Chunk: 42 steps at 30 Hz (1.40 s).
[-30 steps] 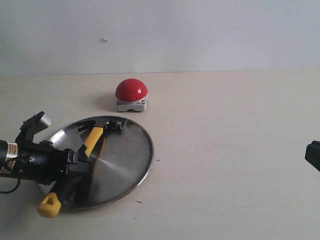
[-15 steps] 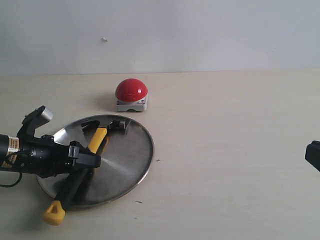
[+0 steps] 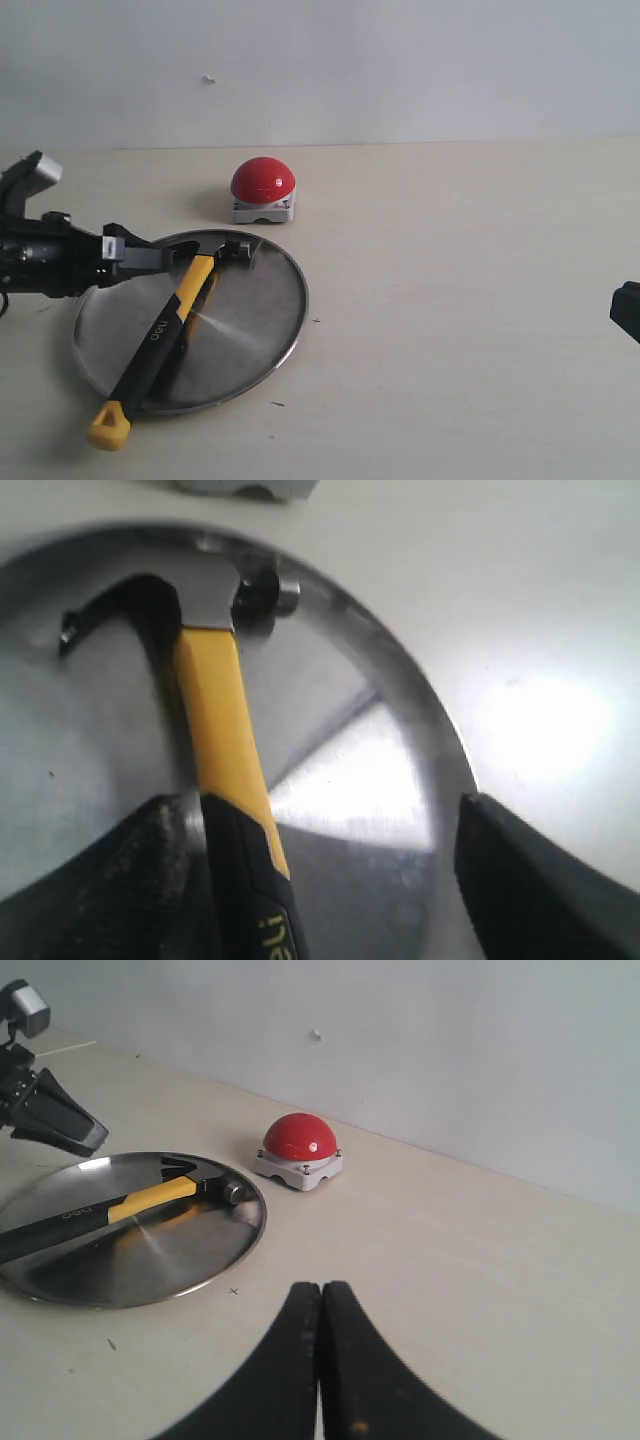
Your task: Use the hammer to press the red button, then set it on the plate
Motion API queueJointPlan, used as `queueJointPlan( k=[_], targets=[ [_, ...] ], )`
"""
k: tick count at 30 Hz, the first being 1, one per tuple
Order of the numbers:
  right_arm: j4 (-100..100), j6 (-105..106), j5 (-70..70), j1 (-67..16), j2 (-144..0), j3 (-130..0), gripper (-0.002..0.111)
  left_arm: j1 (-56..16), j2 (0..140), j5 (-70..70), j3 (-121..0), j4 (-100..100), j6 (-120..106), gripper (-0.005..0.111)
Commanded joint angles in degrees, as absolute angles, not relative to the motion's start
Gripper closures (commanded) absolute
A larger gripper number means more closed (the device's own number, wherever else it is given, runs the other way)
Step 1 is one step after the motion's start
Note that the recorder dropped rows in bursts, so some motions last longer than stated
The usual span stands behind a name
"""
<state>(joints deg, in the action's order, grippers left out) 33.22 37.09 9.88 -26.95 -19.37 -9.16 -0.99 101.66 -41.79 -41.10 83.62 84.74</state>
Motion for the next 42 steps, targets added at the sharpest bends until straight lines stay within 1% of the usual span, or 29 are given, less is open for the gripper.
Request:
queueJointPlan(
  k=[1,2,3,4,6,8,10,11,12,16,18,22,27,34,42],
  targets=[
    [33.11,37.62,9.75,-26.88,-19.14,-8.91,0.108,1.94,96.43,-41.67,-41.43,85.0,84.67,0.069],
    [33.11,37.62,9.75,-26.88,-19.14,-8.91,0.108,2.26,95.72,-41.67,-41.43,84.88,85.28,0.081],
    [33.11,37.62,9.75,-26.88,-19.14,-8.91,0.108,2.35,94.74,-41.78,-41.43,85.51,86.1,0.103],
    [33.11,37.62,9.75,-26.88,-19.14,-8.91,0.108,2.35,94.15,-42.05,-41.28,85.85,85.75,0.106],
    [33.11,37.62,9.75,-26.88,-19.14,-8.91,0.108,2.35,91.22,-41.46,-39.17,83.07,83.39,0.107],
    [33.11,37.62,9.75,-26.88,-19.14,-8.91,0.108,2.21,85.7,-36.43,-34.4,74.05,76.53,0.107],
    [33.11,37.62,9.75,-26.88,-19.14,-8.91,0.108,2.12,76.2,-29.33,-26.93,55.11,60.89,0.107],
    [33.11,37.62,9.75,-26.88,-19.14,-8.91,0.108,2.12,73.2,-29.2,-24.66,47.99,55.65,0.107],
    [33.11,37.62,9.75,-26.88,-19.14,-8.91,0.108,2.12,67.34,-29.44,-20.87,40.42,48.53,0.107],
    [33.11,37.62,9.75,-26.88,-19.14,-8.91,0.108,2.12,47.58,-27.93,-11.85,29.63,40.0,0.107],
    [33.11,37.62,9.75,-26.88,-19.14,-8.91,0.108,2.12,37.57,-23.59,-9.92,28.84,39.2,0.107],
    [33.11,37.62,9.75,-26.88,-19.14,-8.91,0.108,2.12,27.57,-17.78,-7.99,28.84,39.2,0.107],
    [33.11,37.62,9.75,-26.88,-19.14,-8.91,0.108,2.12,17.22,-16.47,-4.34,28.84,39.2,0.107],
    [33.11,37.62,9.75,-26.88,-19.14,-8.91,0.108,2.12,9.96,-13.01,-2.67,29.06,40.54,0.107],
    [33.11,37.62,9.75,-26.88,-19.14,-8.91,0.108,2.12,9.5,-12.31,-2.67,29.06,41.06,0.107]
  ],
)
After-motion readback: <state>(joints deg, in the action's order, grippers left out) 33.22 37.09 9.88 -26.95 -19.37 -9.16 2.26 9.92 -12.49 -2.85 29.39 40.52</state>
